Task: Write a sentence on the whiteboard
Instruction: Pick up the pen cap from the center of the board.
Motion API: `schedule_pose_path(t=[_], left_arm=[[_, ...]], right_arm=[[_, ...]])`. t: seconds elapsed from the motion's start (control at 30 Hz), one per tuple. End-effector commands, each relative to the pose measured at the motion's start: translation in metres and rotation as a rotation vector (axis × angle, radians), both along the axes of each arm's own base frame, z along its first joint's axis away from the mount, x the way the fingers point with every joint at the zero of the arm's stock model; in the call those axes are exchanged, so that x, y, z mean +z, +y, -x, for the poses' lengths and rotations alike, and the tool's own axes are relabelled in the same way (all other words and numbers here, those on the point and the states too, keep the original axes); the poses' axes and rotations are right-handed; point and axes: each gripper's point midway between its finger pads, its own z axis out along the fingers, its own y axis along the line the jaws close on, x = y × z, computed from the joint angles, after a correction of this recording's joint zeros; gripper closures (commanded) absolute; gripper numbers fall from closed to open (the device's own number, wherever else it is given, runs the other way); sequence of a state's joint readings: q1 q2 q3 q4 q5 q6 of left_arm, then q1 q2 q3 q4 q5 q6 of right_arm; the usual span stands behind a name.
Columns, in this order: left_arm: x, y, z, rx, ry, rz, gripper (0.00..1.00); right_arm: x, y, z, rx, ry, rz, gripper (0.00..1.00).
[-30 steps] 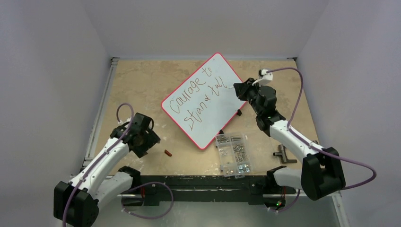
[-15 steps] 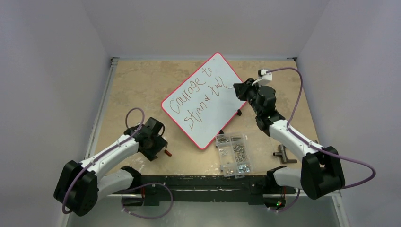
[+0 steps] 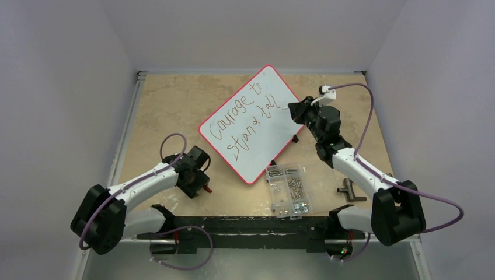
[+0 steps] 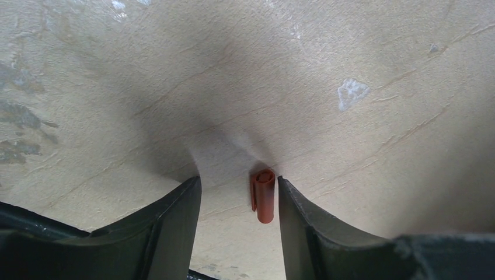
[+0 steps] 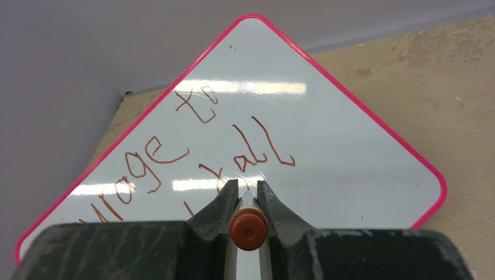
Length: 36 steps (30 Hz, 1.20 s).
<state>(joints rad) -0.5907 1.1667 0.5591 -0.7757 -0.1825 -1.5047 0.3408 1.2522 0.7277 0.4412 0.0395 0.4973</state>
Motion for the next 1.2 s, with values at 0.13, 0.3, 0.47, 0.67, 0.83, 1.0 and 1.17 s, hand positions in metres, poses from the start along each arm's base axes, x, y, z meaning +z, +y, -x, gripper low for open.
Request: schedule_pose_path(t=[0.13,0.3,0.47,0.67,0.83,1.0,1.17], left_arm=[[-0.005,-0.008,-0.014,0.006,-0.028,-0.005,0.63],[-0.01,-0.01,-0.016,-0.011,-0.017,-0.013,0.74],[-0.011,-0.015,-0.019,-0.024,-0.025,0.005,0.99],[-0.002,-0.008,-0.014,-0.009,-0.074,0.022,1.0],[0.022,-0.005,-0.013,-0.005,-0.176,0.081,1.0],[0.057,0.0,-0.013,-0.012,-0.306,0.138,1.0],[0.099,0.018,-0.012,0.025,-0.443,0.146,1.0]], right_arm=[[0.018,-0.004,-0.002,-0.021,-0.058,-0.019,1.0],[0.017,-0.004,-0.001,-0.022,-0.056,-0.019,1.0],[0.017,-0.005,-0.001,-0.026,-0.058,-0.013,1.0],[0.025,-0.003,0.003,-0.003,-0.08,-0.011,1.0],[0.047,0.012,0.018,0.108,-0.179,-0.02,1.0],[0.071,0.039,0.041,0.302,-0.285,-0.052,1.0],[0.087,0.07,0.068,0.522,-0.357,-0.095,1.0]])
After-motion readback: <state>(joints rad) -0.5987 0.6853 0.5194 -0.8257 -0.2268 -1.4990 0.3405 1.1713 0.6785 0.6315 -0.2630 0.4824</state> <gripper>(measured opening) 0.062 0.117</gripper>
